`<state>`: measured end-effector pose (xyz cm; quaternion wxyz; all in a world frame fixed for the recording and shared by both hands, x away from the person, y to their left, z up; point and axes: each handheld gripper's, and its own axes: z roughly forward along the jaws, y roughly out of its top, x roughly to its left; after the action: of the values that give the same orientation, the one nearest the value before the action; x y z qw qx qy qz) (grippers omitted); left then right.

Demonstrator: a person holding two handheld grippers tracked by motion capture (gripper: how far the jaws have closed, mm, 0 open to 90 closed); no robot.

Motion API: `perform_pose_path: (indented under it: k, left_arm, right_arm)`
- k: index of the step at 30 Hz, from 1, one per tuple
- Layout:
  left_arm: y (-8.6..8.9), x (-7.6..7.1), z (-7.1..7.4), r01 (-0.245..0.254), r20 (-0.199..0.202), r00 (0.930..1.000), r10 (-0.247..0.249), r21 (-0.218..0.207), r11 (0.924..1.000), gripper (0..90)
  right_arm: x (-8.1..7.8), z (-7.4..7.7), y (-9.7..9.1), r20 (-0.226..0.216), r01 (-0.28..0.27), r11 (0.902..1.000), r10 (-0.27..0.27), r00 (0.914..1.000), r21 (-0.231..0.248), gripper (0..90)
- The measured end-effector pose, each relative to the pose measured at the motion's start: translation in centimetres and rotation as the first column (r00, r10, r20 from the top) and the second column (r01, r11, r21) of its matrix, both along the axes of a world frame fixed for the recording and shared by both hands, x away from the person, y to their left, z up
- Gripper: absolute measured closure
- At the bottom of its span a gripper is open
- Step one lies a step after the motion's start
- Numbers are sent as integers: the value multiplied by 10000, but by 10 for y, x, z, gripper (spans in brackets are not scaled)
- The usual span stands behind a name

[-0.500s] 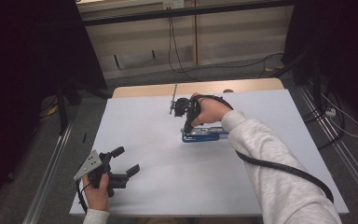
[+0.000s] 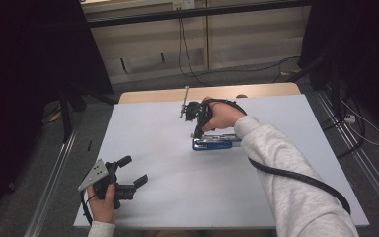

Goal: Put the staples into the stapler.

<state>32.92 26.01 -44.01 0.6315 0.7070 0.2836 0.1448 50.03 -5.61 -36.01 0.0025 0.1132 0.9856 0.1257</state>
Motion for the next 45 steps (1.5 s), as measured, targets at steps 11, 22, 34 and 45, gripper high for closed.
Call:
perform_pose_path:
  k: [11, 22, 34, 45]
  left_arm:
    - [0, 1, 0, 26, 84, 10000, -27, 52, 10000, 25]
    - [-1, 1, 0, 82, 46, 10000, -82, 60, 9999, 25]
    - [-2, 1, 0, 119, 36, 9999, -119, 40, 9999, 25]
    - [-2, 1, -1, 149, 18, 9999, -150, 113, 9998, 25]
  right_arm:
    - [12, -2, -1, 137, 93, 10000, -93, 9999, -20, 783]
    - [16, -9, 0, 64, 125, 9998, -124, 9999, -134, 782]
    - [19, -13, -5, 105, -101, 9998, 103, 9999, -181, 783]
    - [20, -18, -7, 91, -227, 9996, 229, 9997, -184, 783]
